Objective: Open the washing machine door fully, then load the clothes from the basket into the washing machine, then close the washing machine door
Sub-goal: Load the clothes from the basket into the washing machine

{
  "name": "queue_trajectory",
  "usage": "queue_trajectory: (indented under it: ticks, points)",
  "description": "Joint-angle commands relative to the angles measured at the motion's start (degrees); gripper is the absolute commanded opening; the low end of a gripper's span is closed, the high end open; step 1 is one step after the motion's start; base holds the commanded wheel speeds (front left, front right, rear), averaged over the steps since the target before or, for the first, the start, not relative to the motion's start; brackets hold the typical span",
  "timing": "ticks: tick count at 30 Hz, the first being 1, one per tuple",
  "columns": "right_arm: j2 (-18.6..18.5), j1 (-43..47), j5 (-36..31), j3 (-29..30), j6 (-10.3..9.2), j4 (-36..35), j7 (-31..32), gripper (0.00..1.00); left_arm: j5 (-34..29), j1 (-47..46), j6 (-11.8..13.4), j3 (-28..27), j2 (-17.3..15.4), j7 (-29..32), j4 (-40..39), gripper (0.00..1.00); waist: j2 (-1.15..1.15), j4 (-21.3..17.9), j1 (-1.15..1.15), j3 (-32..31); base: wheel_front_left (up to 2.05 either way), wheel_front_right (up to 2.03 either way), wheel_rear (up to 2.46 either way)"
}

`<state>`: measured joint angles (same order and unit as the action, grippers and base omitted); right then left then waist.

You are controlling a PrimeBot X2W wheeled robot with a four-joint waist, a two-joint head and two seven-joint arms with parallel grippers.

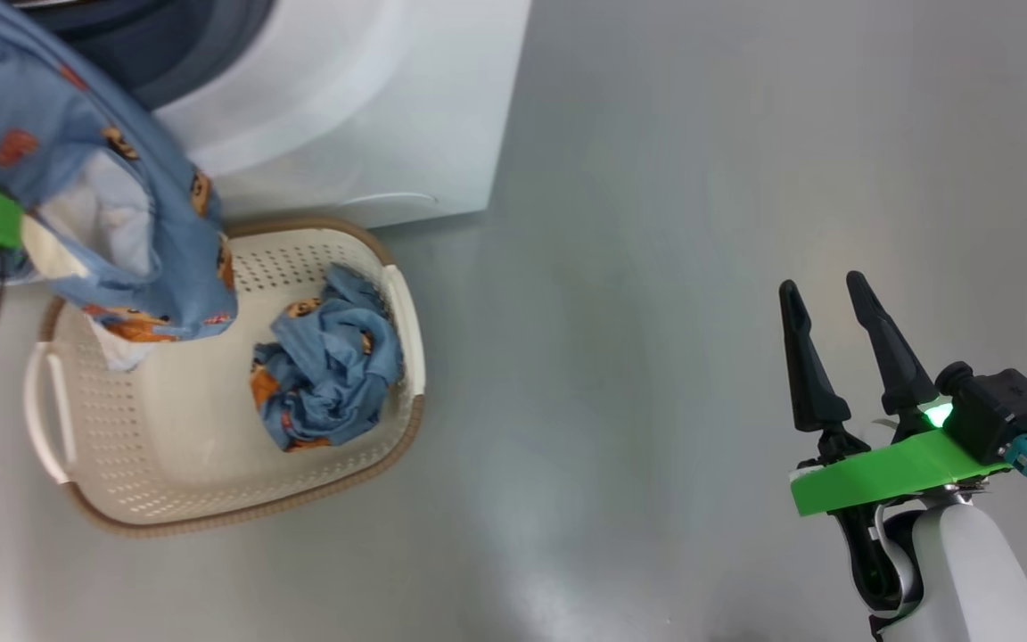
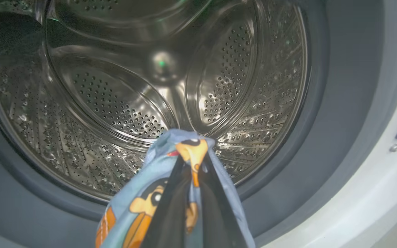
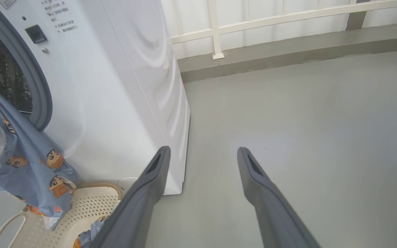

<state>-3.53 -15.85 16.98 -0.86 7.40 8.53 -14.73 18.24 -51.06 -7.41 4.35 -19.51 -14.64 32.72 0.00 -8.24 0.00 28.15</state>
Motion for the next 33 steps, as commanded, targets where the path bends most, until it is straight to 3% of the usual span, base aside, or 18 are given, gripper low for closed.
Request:
queue_trajectory:
  ticks: [1,12,19,26,30,33]
  points:
    - [0.4,-0.8,-0.3,-1.7,0.09,-1.5,-0.3,1.0,0.1,-4.0,-0.1,-0.6,-4.1,-0.4,2.3,0.0,0.0,-2.4,0.0,2.3,0.0,0.0,0.0]
    - [0.6,-2.0,1.4,-3.7,0.09,-1.7,-0.3,1.0,2.8,-16.6,-0.1,5.1,-6.4,-0.2,21.4,0.0,0.0,-5.8,0.0,5.2,0.0,0.0,0.0]
    - [0.6,-2.2,2.8,-5.7,0.09,-2.0,-0.3,1.0,4.3,-22.5,-0.1,8.6,-9.5,-0.3,28.0,0.0,0.0,-8.2,0.0,6.6,0.0,0.0,0.0]
    - [0.6,-2.6,3.7,-6.0,0.09,-2.5,-0.3,1.0,1.0,-26.6,2.3,3.6,-12.5,-0.3,14.7,0.0,0.0,-9.2,0.0,8.6,0.0,0.0,0.0]
    - [0.6,-2.9,4.1,-6.3,0.09,-2.7,-0.3,1.0,-2.2,-24.9,3.2,-0.4,-12.2,-0.3,6.1,0.0,0.0,-9.4,0.0,9.1,0.0,0.0,0.0]
    - [0.6,-3.2,4.6,-6.7,0.09,-2.7,-0.3,1.0,-3.9,-22.7,3.0,-3.0,-11.4,-0.3,4.1,0.0,0.0,-9.5,0.0,9.3,0.0,0.0,0.0]
